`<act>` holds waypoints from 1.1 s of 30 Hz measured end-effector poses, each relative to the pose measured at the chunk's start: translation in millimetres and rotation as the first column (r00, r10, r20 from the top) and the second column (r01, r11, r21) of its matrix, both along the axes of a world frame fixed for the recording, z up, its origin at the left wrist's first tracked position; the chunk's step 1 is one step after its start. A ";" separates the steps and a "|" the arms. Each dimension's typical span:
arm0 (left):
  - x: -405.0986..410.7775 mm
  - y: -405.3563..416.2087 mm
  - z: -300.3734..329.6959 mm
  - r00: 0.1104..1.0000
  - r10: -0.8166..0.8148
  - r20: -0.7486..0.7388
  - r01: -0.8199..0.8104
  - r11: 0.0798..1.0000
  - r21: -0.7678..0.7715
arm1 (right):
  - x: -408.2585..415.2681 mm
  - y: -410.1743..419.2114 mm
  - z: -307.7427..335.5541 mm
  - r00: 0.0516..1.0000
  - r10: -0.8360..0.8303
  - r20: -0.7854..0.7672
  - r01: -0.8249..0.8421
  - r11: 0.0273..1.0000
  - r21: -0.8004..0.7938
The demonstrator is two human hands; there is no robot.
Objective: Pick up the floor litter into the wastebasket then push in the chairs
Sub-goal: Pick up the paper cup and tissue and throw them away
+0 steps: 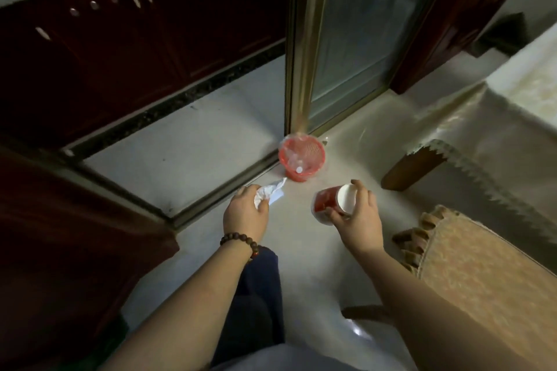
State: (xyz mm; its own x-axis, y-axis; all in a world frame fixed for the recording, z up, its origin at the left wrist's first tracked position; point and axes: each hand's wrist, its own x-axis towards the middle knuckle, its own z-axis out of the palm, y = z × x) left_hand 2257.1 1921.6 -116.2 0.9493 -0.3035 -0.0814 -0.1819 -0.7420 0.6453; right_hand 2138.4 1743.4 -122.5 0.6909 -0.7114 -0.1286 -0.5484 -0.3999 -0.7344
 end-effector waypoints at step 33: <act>364.5 -288.7 -398.2 0.828 -0.376 -0.417 0.493 0.842 0.220 | 303.5 -196.4 -331.9 0.922 -0.340 -0.182 0.357 0.932 0.068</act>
